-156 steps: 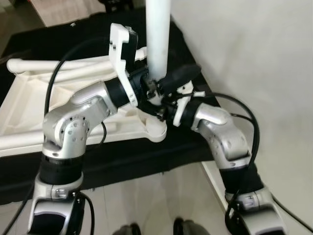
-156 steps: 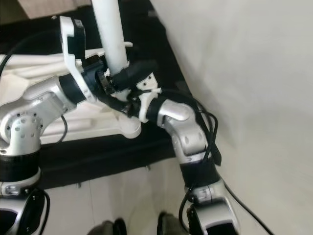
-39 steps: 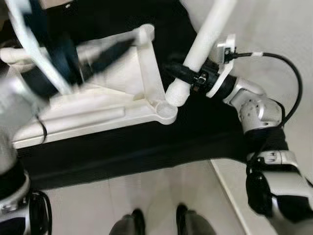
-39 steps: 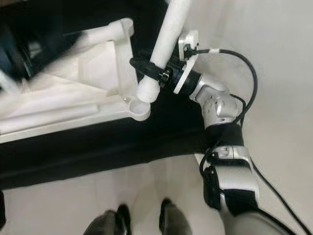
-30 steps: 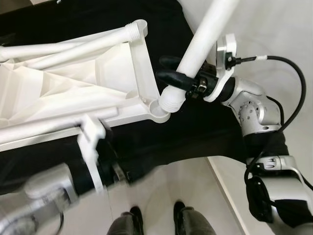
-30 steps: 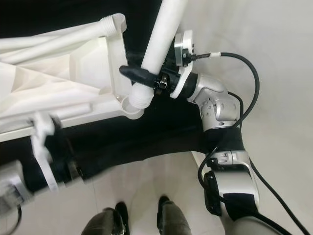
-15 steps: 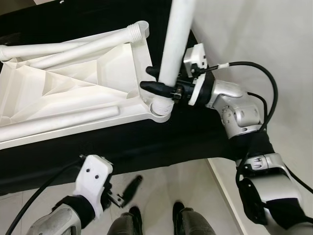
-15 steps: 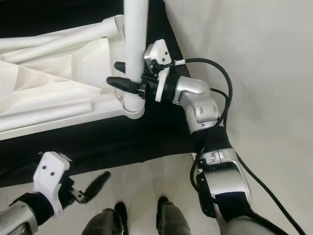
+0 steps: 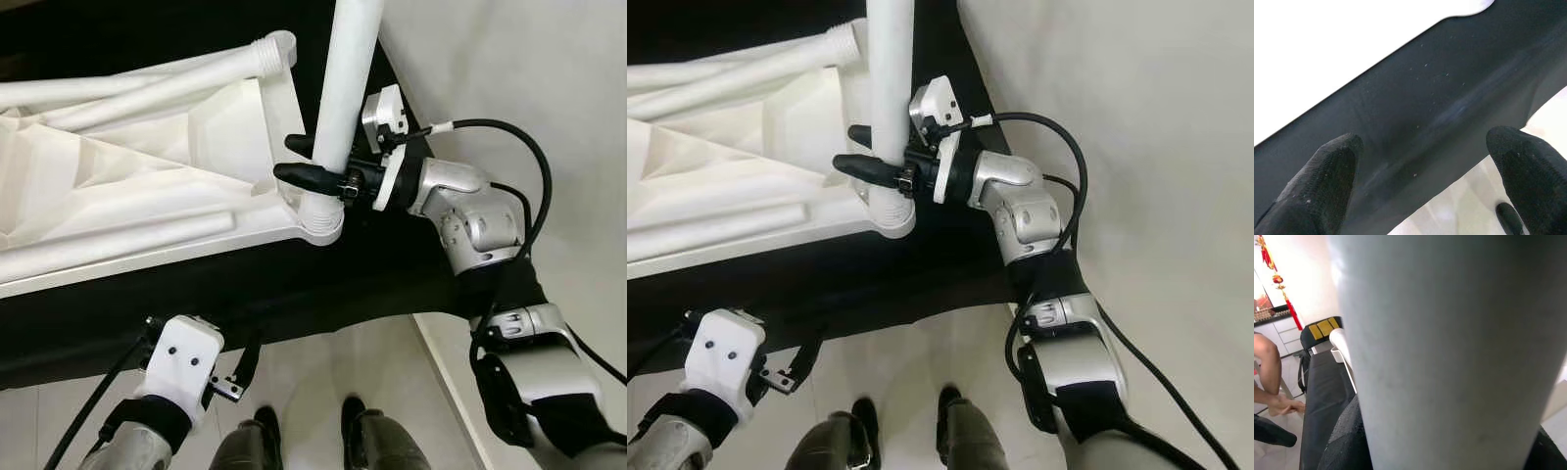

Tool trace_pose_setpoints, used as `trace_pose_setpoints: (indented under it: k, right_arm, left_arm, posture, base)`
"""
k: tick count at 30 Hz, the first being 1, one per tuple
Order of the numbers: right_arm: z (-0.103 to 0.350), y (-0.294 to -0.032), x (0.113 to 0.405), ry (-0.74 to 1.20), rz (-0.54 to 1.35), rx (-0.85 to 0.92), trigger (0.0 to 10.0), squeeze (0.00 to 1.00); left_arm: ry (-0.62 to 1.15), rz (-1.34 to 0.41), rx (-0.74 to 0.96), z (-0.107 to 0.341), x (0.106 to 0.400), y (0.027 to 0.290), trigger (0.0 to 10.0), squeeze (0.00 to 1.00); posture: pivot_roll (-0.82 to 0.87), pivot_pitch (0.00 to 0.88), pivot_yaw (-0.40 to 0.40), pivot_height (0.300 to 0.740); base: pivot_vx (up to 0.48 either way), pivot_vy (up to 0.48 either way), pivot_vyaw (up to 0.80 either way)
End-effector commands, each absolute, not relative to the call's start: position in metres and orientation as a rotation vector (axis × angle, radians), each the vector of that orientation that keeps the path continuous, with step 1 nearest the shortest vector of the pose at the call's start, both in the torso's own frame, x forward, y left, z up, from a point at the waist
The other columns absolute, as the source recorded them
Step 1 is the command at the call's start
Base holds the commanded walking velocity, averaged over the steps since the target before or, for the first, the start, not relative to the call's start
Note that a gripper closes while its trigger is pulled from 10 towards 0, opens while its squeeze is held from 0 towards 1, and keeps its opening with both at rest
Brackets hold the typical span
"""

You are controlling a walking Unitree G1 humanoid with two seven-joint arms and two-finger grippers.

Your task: Building children table

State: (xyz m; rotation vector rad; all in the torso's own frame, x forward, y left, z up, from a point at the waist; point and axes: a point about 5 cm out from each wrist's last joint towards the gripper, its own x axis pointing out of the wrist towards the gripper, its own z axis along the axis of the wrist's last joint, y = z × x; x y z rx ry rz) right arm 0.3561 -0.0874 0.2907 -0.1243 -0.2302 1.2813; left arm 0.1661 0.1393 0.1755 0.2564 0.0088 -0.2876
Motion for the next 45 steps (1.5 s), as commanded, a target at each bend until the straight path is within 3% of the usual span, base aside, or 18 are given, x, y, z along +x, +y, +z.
trace_pose_setpoints:
  k: [1,6,11,12,21,29,38,45]
  right_arm:
    - [0.264,-0.075,0.352,-0.091,1.374,-0.126,10.0,0.0]
    - [0.257,-0.073,0.35,-0.04,1.394,-0.165,10.0,0.0]
    - [0.243,-0.066,0.362,0.078,1.301,-0.249,10.0,0.0]
    - [0.243,-0.067,0.37,0.107,1.213,-0.25,10.0,0.0]
    - [0.246,-0.072,0.376,0.103,1.128,-0.282,10.0,0.0]
    - [0.237,-0.067,0.349,-0.024,1.262,-0.212,10.0,0.0]
    - [0.228,-0.063,0.333,-0.067,1.283,-0.11,10.0,0.0]
    - [0.22,-0.059,0.322,-0.092,1.303,-0.176,10.0,0.0]
  left_arm:
    - [0.029,-0.287,0.268,0.168,0.165,0.138,10.0,0.0]
    - [0.02,-0.289,0.273,0.168,0.165,0.137,10.0,0.0]
    - [0.0,-0.299,0.272,0.167,0.167,0.133,10.0,0.0]
    - [-0.007,-0.296,0.272,0.166,0.166,0.132,10.0,0.0]
    - [-0.018,-0.286,0.275,0.166,0.165,0.131,10.0,0.0]
    - [-0.029,-0.281,0.281,0.164,0.165,0.132,10.0,0.0]
    - [-0.031,-0.281,0.287,0.163,0.165,0.132,10.0,0.0]
    - [-0.033,-0.28,0.29,0.162,0.165,0.133,10.0,0.0]
  posture:
    - [-0.02,0.406,0.037,0.74]
    - [-0.01,0.407,0.037,0.74]
    - [-0.01,0.41,0.034,0.74]
    - [-0.01,0.411,0.03,0.74]
    - [-0.02,0.418,0.026,0.74]
    - [-0.02,0.419,0.034,0.74]
    - [-0.02,0.413,0.038,0.74]
    - [-0.02,0.407,0.039,0.74]
  base:
    - [0.0,0.0,0.0]
    - [0.0,0.0,0.0]
    - [0.0,0.0,0.0]
    - [0.0,0.0,0.0]
    - [0.0,0.0,0.0]
    - [0.0,0.0,0.0]
    - [0.0,0.0,0.0]
    - [0.0,0.0,0.0]
